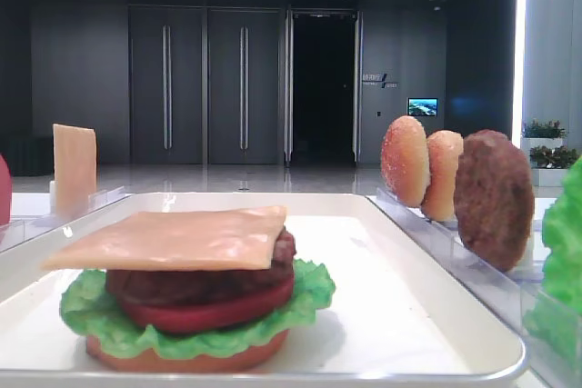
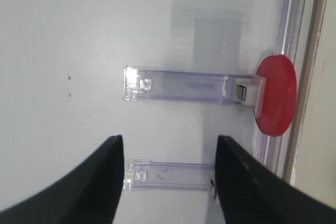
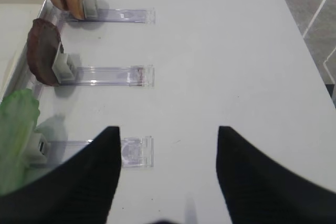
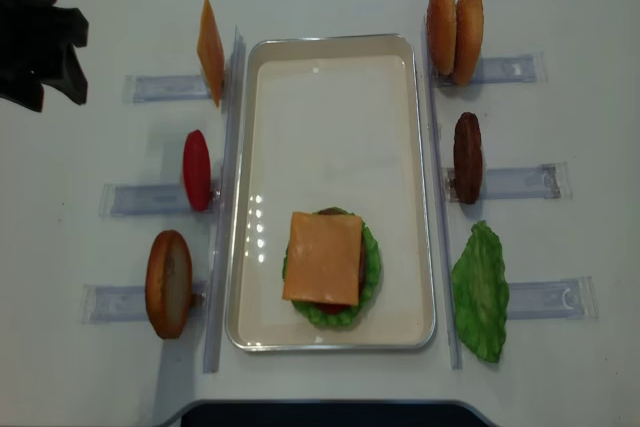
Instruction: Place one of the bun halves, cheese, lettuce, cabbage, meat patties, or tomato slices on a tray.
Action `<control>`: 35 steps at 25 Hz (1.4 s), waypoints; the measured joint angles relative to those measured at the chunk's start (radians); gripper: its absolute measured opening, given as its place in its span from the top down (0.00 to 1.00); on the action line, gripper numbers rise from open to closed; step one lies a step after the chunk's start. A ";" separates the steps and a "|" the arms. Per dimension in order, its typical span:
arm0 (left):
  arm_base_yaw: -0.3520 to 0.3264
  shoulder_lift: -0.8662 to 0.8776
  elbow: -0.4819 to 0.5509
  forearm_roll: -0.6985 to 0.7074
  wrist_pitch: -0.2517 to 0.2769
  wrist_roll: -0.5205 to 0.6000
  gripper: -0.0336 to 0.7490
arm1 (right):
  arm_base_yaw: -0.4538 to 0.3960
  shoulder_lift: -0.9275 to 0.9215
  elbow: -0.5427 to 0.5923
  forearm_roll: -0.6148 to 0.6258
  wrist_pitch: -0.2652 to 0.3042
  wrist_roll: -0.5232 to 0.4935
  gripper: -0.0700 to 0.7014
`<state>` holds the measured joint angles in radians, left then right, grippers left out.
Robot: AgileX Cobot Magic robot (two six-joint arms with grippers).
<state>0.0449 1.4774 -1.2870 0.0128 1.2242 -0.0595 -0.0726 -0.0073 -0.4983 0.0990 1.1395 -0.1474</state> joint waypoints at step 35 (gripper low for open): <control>0.000 -0.805 0.371 -0.013 0.024 0.000 0.42 | 0.000 0.000 0.000 0.000 0.000 0.000 0.37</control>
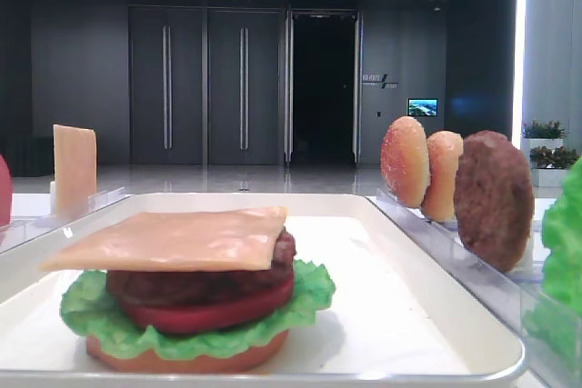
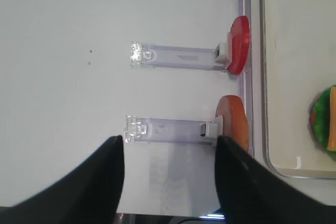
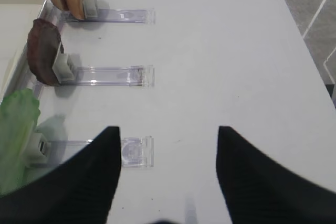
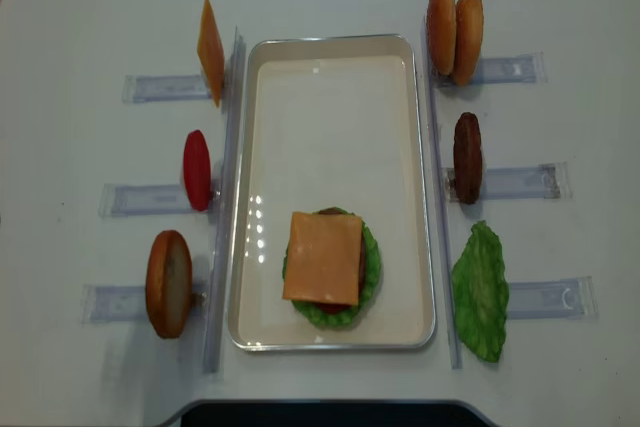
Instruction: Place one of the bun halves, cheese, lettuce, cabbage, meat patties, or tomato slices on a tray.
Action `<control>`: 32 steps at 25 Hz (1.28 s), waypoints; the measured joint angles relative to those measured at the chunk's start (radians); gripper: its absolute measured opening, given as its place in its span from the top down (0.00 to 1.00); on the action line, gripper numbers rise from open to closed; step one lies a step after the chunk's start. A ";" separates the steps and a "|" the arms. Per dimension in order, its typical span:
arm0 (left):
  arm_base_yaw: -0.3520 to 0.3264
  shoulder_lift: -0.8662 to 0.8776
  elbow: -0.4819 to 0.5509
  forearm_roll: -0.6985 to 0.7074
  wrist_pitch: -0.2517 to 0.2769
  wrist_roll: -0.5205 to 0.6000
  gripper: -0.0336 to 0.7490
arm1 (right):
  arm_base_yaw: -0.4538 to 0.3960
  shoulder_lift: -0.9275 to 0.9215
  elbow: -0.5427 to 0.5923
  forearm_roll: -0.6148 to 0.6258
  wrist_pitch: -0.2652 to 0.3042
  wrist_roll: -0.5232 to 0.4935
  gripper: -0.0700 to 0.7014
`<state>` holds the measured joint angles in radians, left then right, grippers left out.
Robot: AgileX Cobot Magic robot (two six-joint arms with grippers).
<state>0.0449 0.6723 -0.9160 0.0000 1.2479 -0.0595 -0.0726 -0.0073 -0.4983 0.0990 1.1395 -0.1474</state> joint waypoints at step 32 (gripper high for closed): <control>0.000 -0.629 0.345 0.000 -0.034 0.084 0.58 | 0.000 0.000 0.000 0.000 0.000 0.000 0.37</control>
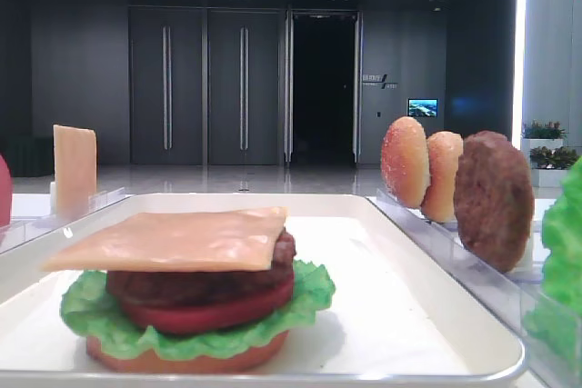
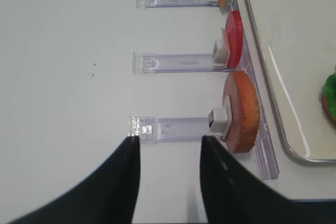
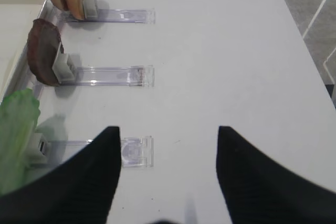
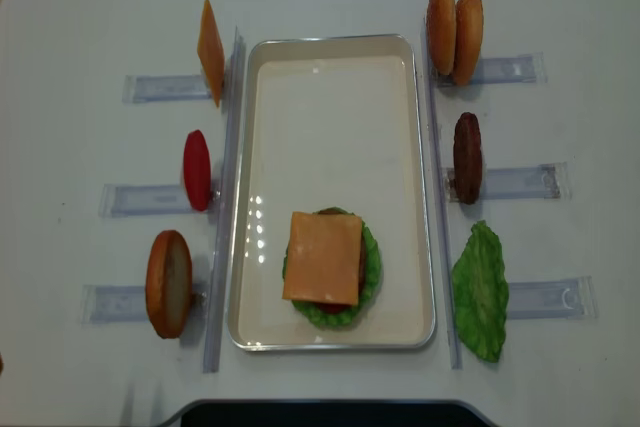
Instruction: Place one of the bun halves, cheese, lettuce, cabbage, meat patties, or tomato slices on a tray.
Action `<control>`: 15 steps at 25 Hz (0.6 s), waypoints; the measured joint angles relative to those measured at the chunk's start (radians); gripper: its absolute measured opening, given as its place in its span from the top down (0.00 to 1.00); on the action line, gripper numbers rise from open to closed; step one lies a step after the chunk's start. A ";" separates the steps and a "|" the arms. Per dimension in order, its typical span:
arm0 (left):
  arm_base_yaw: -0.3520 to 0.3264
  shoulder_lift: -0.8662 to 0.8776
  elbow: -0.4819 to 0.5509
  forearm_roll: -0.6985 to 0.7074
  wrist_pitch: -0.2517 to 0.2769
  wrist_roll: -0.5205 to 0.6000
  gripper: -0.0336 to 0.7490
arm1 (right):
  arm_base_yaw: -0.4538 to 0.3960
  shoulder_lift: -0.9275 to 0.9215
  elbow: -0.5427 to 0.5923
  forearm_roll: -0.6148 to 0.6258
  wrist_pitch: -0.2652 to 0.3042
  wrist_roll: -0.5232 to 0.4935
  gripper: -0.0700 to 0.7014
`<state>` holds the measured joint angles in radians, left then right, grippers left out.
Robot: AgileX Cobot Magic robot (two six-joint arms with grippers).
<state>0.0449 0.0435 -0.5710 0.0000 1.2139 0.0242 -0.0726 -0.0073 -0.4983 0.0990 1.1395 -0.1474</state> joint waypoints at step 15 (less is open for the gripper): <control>0.000 -0.060 0.097 0.000 -0.086 0.016 0.58 | 0.000 0.000 0.000 0.000 0.000 0.000 0.37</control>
<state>0.0449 -0.0165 -0.4743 0.0000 1.1283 0.0398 -0.0726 -0.0073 -0.4983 0.0990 1.1395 -0.1474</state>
